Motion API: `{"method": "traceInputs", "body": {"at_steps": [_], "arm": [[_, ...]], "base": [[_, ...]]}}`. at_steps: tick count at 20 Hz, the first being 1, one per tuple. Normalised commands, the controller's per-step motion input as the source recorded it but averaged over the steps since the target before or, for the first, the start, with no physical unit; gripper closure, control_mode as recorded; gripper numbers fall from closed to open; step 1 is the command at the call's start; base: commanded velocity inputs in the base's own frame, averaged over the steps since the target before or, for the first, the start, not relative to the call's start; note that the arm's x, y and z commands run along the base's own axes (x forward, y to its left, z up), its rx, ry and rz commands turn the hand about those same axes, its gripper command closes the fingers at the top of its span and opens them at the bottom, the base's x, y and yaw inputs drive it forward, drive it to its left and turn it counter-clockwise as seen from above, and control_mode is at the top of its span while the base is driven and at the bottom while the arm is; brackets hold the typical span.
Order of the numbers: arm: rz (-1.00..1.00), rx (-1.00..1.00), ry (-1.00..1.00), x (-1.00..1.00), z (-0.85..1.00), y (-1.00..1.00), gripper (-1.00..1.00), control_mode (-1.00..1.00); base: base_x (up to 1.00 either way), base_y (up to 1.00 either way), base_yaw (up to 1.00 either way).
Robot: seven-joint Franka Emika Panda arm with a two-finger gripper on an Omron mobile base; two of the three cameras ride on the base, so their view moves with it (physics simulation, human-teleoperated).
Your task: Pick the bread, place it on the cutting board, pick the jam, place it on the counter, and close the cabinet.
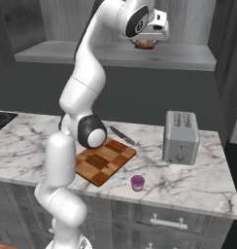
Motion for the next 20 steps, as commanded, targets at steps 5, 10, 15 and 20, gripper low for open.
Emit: {"method": "traceInputs", "body": {"at_steps": [5, 10, 15, 20], "arm": [[0.01, 0.0, 0.0, -0.46, 0.0, 0.0, 1.0, -1.0], [0.03, 0.0, 0.0, -0.41, 0.0, 0.01, 1.0, -1.0], [0.03, 0.0, 0.0, -0.37, 0.0, 0.06, 1.0, -1.0], [0.02, 0.0, -0.01, -0.44, 0.0, 0.05, 1.0, -1.0]], "base": [[0.0, 0.0, 0.0], [0.0, 0.0, 0.0], [0.0, 0.0, 0.0], [0.0, 0.0, 0.0]]}}
